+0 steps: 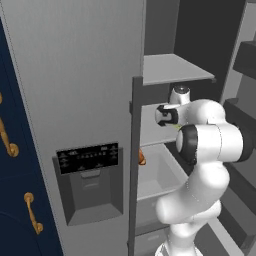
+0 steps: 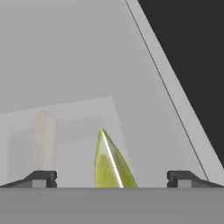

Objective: Grab a lemon wedge from the fridge and one ice cube from the ice bowl, and put them in the glass of lemonade.

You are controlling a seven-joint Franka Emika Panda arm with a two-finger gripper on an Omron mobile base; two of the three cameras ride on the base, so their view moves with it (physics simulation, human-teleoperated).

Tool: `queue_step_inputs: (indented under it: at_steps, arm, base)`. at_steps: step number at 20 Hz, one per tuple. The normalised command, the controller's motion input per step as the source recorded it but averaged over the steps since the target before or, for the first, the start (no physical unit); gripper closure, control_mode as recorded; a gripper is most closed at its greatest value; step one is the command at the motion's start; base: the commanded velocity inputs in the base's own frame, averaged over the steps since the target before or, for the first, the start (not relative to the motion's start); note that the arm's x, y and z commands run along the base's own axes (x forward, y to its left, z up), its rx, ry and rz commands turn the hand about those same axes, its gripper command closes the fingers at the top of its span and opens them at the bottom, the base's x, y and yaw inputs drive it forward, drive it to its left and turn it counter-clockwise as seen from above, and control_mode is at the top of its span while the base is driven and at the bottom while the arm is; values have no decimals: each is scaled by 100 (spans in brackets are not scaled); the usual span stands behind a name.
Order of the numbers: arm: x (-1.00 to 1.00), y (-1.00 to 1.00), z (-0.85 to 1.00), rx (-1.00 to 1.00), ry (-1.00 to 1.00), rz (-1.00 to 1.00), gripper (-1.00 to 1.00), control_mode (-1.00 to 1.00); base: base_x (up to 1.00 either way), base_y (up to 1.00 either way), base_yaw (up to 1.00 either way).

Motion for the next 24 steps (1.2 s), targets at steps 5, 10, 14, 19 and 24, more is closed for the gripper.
queue_step_inputs:
  at_steps: [5,10,14,19,24]
  arm:
    - [-54,0,-20,0,0,0,-100,-100]
    - [1,4,-18,-1,1,0,100,-100]
    - [28,10,-5,0,1,0,100,-100]
    - [18,3,0,0,0,0,100,-100]
    - [-55,7,-13,0,0,0,100,-100]
  base:
    - [0,0,0]
    - [0,0,0]
    - [0,0,0]
    - [0,0,0]
    - [0,0,0]
